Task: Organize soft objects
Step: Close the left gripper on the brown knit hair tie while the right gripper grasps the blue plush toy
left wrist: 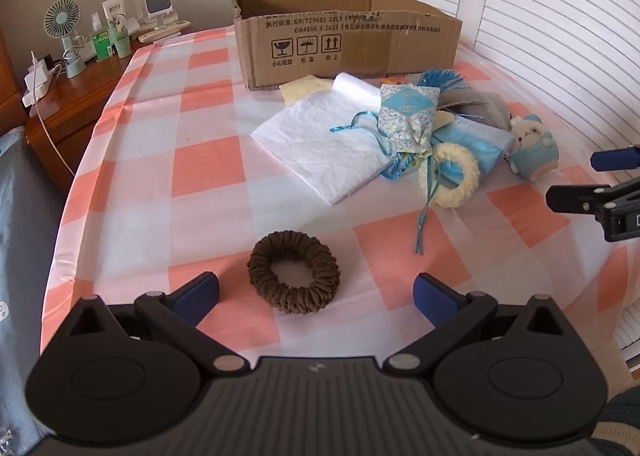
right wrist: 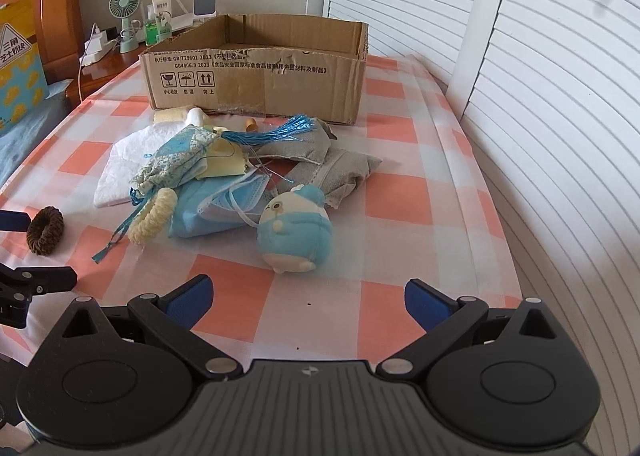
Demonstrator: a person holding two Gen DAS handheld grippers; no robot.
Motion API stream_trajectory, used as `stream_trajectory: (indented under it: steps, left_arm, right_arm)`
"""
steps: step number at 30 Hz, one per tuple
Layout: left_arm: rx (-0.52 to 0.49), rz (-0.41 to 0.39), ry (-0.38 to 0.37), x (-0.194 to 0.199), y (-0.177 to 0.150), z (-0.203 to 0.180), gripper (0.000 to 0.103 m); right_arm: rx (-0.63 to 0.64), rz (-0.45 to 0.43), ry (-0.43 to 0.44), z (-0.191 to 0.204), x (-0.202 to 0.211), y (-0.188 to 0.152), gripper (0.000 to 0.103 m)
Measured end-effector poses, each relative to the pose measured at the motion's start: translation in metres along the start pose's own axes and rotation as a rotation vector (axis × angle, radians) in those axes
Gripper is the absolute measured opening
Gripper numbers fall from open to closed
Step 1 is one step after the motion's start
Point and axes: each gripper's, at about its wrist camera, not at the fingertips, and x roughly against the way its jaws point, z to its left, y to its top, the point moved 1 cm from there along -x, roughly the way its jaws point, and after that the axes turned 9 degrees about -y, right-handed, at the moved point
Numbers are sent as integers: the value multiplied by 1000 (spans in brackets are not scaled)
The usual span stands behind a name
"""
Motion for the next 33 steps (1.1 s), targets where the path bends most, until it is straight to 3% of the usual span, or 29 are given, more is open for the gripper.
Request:
stream_trajectory:
  steps: [14, 16, 18, 20, 24, 30, 33]
  left_arm:
    - [-103, -27, -63, 3, -3, 12, 101]
    - [-111, -29, -75, 4, -1, 12, 94]
    - [-126, -34, -84, 7, 0, 11, 76]
    - [-143, -35, -87, 9, 1, 10, 65]
    - [-145, -42, -92, 10, 2, 11, 51]
    - [-134, -49, -95, 11, 2, 13, 47]
    - [-132, -47, -95, 11, 3, 13, 47]
  right_arm:
    - [20, -12, 50, 0, -26, -9, 103]
    - [22, -17, 51, 0, -27, -9, 103]
    - [23, -24, 51, 0, -28, -8, 103]
    - [22, -29, 49, 1, -28, -8, 103]
    - [21, -39, 46, 2, -30, -8, 103]
    - [36, -56, 49, 7, -31, -3, 103]
    - [42, -78, 52, 10, -31, 2, 91]
